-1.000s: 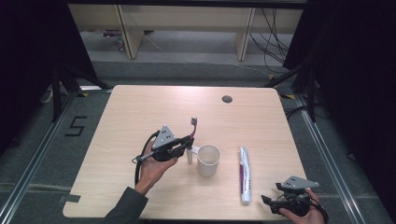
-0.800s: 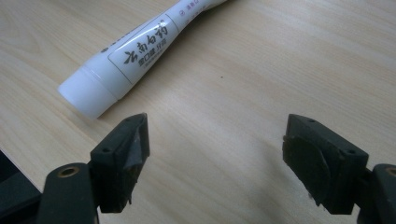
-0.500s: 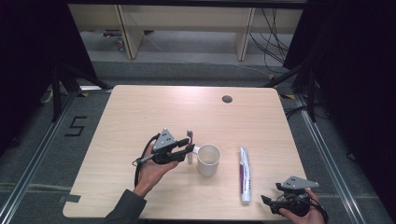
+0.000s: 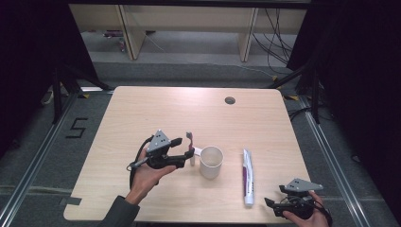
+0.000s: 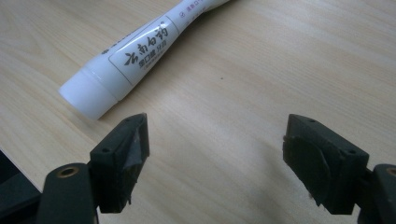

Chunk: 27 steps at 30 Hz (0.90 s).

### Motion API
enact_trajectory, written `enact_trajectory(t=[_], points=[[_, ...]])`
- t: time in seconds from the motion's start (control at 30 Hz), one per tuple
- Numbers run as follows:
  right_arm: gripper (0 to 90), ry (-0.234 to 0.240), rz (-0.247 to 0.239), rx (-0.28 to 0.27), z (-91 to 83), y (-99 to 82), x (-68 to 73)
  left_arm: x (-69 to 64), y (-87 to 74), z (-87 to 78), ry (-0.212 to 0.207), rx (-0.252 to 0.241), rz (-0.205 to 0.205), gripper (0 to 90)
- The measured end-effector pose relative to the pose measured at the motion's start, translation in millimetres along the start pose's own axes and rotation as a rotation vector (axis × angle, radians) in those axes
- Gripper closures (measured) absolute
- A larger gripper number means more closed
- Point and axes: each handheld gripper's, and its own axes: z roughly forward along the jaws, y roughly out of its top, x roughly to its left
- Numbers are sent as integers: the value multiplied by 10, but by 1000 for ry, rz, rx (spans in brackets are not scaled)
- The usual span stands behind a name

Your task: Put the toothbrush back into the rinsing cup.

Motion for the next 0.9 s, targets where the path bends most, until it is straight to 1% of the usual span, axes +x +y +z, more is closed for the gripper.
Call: enact_trajectory(t=[0.03,0.07,0.1,0.13,0.17,0.23,0.3,0.33,0.37,0.4,0.47,0.5,0.53,0.57,0.73,0.77,0.83,0.87,0.9], points=[[234,1,2,0,0,0,0,-9,-12,-18,0,3,-4,332],[234,7,19,3,-7,7,0,-15,-23,-31,-2,6,-4,330],[234,-6,-3,-2,-11,9,-13,-20,-34,-42,-7,7,-6,329],[234,-4,-2,-3,-9,9,-16,-24,-42,-50,-5,6,-5,328],[234,-3,0,-4,-9,8,-17,-28,-50,-72,0,19,-4,327],[234,8,-9,-8,1,7,-31,-30,-70,-85,-5,23,-7,321],[234,-3,2,-1,-10,7,-17,-36,-92,-100,-5,31,-6,317],[234,4,5,-1,-6,6,-17,-38,-100,-113,0,39,0,317],[234,12,6,1,-2,6,-22,-45,-112,-119,0,39,-6,315],[234,11,36,9,-7,4,5,-45,-112,-119,0,39,-6,311],[234,8,2,-4,3,-1,-18,-51,-146,-146,-1,48,-6,307],[234,0,-5,-15,8,-5,-24,-51,-155,-153,-2,50,-4,306],[234,-5,4,-2,-3,-5,-20,-53,-172,-162,-7,47,-6,303],[234,-4,2,-16,12,-6,-25,-59,-182,-177,1,53,-6,299],[234,12,2,-12,16,-7,-31,-76,-239,-206,-1,69,-11,283],[234,2,-17,-15,15,-4,-50,-82,-278,-215,-12,75,-16,281],[234,2,-16,-10,11,-3,-53,-86,-291,-225,-9,83,-14,280],[234,-8,-27,-18,10,-5,-65,-92,-316,-237,-7,88,-12,278],[234,6,-11,-17,18,-8,-60,-94,-323,-238,-7,88,-13,277]])
